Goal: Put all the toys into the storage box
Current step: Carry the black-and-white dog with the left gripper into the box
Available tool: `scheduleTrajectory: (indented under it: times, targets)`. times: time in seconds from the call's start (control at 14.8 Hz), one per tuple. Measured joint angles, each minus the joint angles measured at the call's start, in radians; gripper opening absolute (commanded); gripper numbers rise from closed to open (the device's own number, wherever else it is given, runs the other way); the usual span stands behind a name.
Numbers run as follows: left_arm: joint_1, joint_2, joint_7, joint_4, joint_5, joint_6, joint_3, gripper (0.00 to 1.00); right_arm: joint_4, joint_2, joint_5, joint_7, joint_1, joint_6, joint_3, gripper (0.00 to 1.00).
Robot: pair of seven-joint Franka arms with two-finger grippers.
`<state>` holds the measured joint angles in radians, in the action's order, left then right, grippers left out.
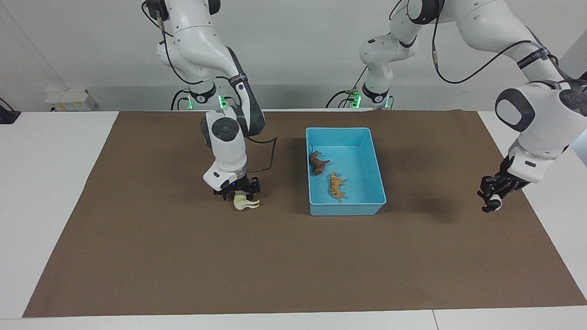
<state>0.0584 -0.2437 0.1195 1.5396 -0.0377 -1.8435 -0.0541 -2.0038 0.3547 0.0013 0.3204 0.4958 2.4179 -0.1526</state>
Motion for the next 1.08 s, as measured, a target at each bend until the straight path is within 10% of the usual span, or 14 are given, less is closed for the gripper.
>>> scheduleTrajectory:
  times: [0.27, 0.47, 0.61, 1.08]
  targets:
    - [-0.196, 0.07, 0.309, 0.006, 0.005, 0.103, -0.008, 0.0, 0.045, -0.008, 0.0, 0.002, 0.0, -0.07, -0.001, 0.0]
    - [-0.394, 0.102, 0.552, 0.099, 0.005, 0.088, -0.014, 0.0, 0.247, -0.045, 0.0, 0.002, -0.006, -0.381, -0.009, 0.0]
    - [-0.475, 0.138, 0.62, 0.215, 0.005, -0.008, -0.016, 0.89, 0.402, -0.076, 0.0, 0.002, -0.013, -0.584, -0.014, 0.0]
    - [-0.488, 0.211, 0.622, 0.343, 0.005, -0.081, 0.002, 1.0, 0.508, -0.088, 0.0, 0.002, -0.016, -0.699, -0.012, 0.0]
